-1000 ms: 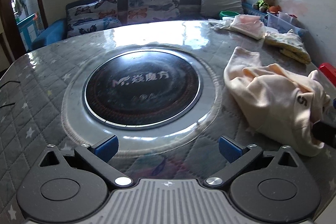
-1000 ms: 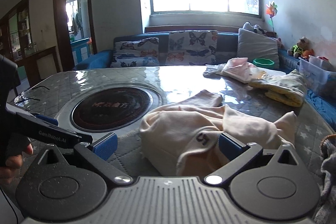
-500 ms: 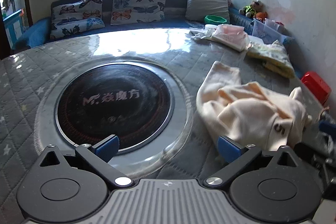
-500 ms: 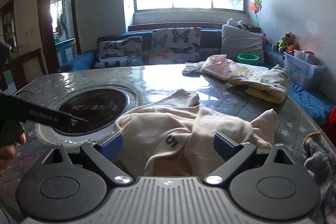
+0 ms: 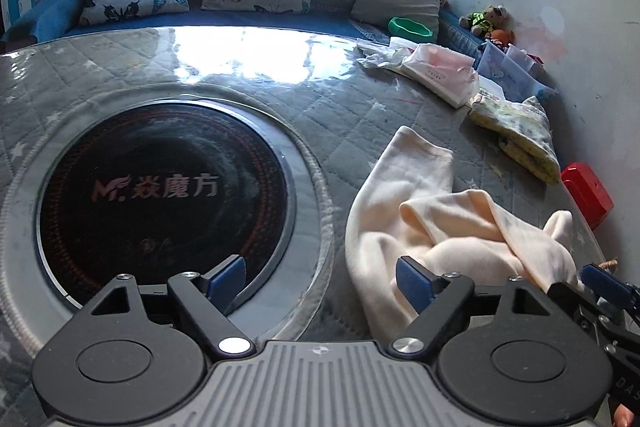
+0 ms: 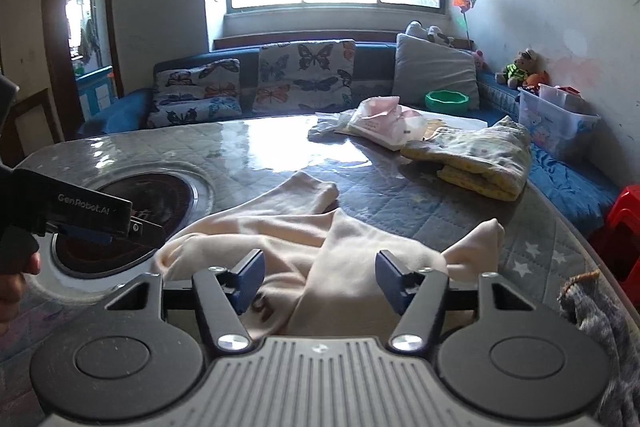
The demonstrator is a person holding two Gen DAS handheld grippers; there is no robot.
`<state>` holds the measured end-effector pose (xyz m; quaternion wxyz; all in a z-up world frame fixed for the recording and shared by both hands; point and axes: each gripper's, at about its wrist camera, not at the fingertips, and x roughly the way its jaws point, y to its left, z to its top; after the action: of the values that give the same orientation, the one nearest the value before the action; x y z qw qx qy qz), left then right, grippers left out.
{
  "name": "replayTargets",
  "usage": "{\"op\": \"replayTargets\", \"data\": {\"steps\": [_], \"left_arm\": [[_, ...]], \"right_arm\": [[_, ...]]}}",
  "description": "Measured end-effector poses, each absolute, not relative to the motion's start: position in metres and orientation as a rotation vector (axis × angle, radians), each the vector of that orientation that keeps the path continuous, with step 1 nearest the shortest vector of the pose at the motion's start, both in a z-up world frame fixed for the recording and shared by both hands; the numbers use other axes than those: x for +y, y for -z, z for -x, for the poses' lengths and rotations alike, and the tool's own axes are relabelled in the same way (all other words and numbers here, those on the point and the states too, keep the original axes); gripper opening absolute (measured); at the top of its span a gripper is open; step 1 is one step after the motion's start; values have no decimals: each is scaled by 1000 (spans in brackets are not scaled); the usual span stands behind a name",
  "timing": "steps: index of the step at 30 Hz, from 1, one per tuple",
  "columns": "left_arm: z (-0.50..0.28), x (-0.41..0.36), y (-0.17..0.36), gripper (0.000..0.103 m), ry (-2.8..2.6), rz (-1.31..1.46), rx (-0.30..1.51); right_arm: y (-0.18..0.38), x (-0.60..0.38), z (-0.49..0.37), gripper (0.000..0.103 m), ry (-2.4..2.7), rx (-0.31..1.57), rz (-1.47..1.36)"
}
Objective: Fold clothes
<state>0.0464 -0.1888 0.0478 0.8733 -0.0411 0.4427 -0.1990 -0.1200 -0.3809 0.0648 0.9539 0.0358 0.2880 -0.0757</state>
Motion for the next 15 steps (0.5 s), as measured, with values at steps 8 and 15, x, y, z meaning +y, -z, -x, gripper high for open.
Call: {"op": "replayTargets", "data": {"steps": [8,15], "left_arm": [[-61,-199,-30,58,454,121,983],[-60,-199,-30,17,514,143,977]], "right_arm": [[-53,-384,96,37,129,660,-49],[-47,-386,100,9,145,673,-29]]}}
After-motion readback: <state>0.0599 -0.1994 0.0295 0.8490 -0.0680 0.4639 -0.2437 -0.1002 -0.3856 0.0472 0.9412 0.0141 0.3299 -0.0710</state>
